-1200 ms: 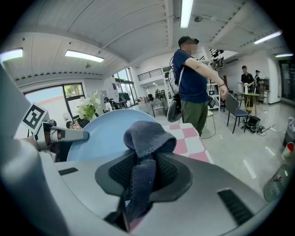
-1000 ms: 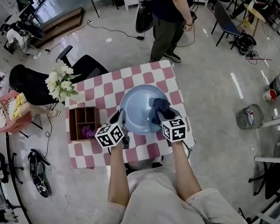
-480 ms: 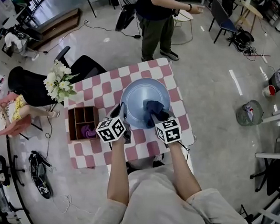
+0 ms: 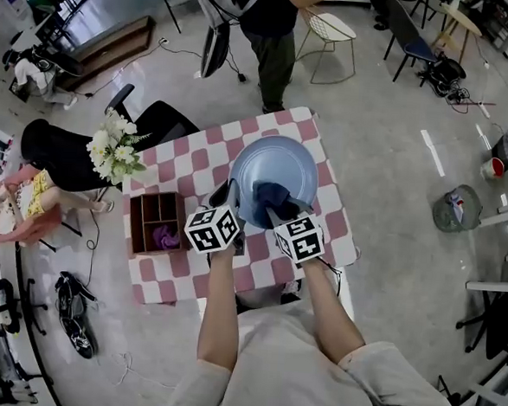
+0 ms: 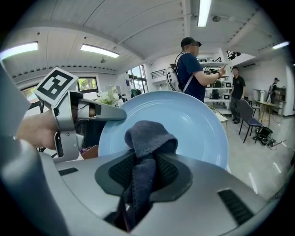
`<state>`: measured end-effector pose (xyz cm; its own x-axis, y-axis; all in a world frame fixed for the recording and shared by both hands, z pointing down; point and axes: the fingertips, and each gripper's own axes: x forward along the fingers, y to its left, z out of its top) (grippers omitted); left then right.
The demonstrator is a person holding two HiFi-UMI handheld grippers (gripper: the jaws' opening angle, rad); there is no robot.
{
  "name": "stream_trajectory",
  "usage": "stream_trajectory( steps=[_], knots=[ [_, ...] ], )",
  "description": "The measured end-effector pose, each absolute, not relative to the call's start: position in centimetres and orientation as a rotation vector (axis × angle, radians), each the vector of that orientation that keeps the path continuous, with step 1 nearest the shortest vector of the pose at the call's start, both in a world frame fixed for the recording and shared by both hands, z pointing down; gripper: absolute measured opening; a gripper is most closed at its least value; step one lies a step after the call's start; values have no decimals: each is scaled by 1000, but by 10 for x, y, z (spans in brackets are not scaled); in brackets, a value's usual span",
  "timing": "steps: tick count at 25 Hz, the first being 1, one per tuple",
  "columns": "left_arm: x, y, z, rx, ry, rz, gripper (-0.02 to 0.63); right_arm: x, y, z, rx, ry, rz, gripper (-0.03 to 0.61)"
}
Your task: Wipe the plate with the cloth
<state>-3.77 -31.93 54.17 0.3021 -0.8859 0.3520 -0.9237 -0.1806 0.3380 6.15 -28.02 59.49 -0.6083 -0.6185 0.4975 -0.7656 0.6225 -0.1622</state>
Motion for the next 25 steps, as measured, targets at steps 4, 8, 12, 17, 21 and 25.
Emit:
stream_trajectory(
  steps=[4, 8, 12, 17, 21, 25],
  knots=[
    [-30, -316, 541, 2094, -1594, 103, 25, 55, -279, 589, 1086, -2486, 511, 103],
    [-25, -310, 543, 2094, -1588, 115, 25, 47, -279, 584, 1066, -2521, 507, 103],
    [-22, -305, 550, 2098, -1575, 142, 25, 38, -284, 581, 1051, -2546, 499, 103],
    [-11, -289, 562, 2102, -1550, 171, 25, 40, -286, 579, 1055, -2559, 494, 103],
    [-6, -279, 571, 2091, -1526, 167, 25, 47, -289, 580, 1081, -2552, 478, 103],
    [-3, -274, 575, 2067, -1511, 130, 26, 55, -295, 583, 1095, -2515, 418, 103]
  ],
)
